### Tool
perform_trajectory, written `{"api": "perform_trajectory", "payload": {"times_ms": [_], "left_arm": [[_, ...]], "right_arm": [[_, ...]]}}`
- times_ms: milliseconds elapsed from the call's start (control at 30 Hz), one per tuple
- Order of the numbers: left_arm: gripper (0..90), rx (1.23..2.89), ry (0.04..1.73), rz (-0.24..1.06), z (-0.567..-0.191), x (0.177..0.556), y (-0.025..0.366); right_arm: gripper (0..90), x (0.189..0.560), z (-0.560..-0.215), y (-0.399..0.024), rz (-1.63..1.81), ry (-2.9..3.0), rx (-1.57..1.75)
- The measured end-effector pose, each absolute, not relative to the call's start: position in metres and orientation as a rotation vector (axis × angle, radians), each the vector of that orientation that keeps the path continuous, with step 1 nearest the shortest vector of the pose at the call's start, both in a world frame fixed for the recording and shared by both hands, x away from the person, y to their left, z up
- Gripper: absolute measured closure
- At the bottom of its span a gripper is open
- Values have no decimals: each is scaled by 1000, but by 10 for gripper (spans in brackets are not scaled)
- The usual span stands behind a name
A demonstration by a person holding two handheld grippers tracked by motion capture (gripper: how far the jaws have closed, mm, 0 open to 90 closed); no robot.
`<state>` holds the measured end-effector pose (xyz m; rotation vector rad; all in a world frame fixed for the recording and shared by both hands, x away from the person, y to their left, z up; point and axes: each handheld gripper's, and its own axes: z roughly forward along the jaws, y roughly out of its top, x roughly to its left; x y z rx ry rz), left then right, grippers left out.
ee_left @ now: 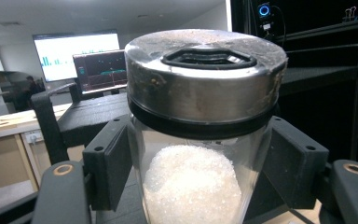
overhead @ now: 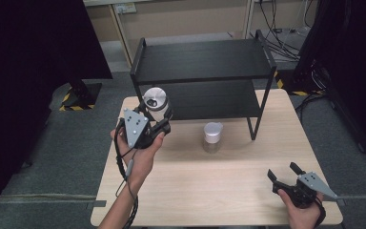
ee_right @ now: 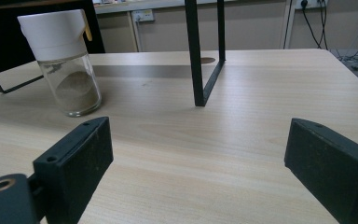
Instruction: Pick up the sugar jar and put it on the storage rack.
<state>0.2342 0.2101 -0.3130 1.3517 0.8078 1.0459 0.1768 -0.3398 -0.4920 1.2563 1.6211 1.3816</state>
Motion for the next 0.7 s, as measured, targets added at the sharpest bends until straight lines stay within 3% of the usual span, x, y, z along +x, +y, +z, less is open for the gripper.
{"api": "perform_trajectory", "payload": {"times_ms": [700], "left_arm": [[303, 1359, 847, 1067, -259, 266, 207]], "right_arm": [[80, 177, -492, -340, 1383, 1620, 1256]]}}
